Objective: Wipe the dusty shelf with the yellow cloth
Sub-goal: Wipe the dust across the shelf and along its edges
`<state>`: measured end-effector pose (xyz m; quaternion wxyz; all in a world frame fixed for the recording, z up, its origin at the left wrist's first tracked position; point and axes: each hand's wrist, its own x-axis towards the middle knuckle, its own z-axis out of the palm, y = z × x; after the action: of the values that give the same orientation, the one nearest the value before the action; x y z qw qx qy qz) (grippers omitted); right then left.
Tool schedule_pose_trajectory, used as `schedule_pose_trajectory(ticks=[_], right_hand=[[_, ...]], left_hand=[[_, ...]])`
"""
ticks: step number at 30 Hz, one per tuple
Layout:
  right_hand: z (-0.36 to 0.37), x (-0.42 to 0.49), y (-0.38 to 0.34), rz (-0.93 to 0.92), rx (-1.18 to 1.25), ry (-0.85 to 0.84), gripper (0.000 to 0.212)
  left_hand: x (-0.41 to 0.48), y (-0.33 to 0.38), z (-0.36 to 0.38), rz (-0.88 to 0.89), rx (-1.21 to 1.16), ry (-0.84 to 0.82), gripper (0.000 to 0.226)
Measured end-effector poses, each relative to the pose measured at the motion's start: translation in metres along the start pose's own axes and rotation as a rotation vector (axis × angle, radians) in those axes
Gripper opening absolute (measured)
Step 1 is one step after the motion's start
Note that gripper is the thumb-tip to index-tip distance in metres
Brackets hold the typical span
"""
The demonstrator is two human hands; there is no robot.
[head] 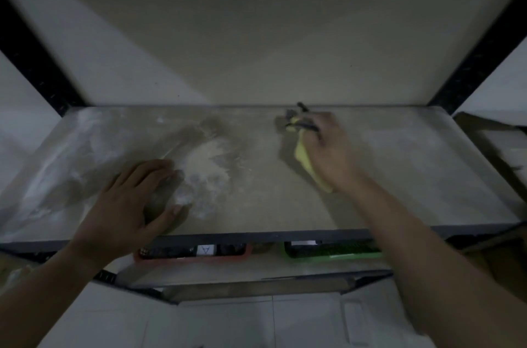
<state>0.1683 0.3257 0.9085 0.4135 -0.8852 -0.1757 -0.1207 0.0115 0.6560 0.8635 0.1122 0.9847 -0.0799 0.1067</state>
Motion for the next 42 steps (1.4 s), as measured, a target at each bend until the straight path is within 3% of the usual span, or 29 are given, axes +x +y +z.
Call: schedule_pose_trajectory(ticks=[4,8,13,16,22,24,27,30,33,38,42], right_hand=[[-0.084,0.016,0.079,0.073,-0.441,0.133,0.040],[-0.123,0.019,0.137,0.395,-0.610,0.081,0.037],[-0.071,0.029,0.106,0.288,-0.466,0.015,0.048],[-0.001,0.028,0.053,0.206,-0.300,-0.062,0.030],[0.118,0.009,-0.048,-0.061,-0.121,-0.185,0.028],[0.121,0.010,-0.061,-0.079,-0.037,-0.248,0.027],[0.084,0.018,-0.043,-0.079,0.081,-0.066,0.025],[0.028,0.035,0.008,0.047,-0.127,0.020,0.028],[0.010,0.037,0.039,0.159,-0.308,-0.062,0.030],[0.069,0.003,-0.010,-0.061,-0.470,-0.106,0.032],[0.095,0.006,-0.041,-0.173,-0.165,-0.309,0.034]], left_hand=[[0.000,-0.002,0.001,0.001,0.009,0.005,0.071],[-0.001,-0.008,0.008,0.009,0.013,0.002,0.073],[0.001,-0.017,0.015,0.005,0.020,0.014,0.080],[0.002,-0.018,0.016,0.010,0.025,0.022,0.081],[0.001,-0.014,0.011,0.003,-0.008,0.010,0.075],[0.002,-0.012,0.009,-0.001,-0.009,0.004,0.077],[0.001,-0.010,0.008,-0.002,-0.001,0.002,0.078],[0.000,-0.006,0.005,-0.002,0.017,0.002,0.074],[0.000,-0.002,0.000,-0.010,0.019,0.005,0.072],[-0.002,-0.003,0.000,-0.012,-0.010,0.004,0.076],[-0.001,-0.002,-0.004,0.001,-0.031,-0.019,0.070]])
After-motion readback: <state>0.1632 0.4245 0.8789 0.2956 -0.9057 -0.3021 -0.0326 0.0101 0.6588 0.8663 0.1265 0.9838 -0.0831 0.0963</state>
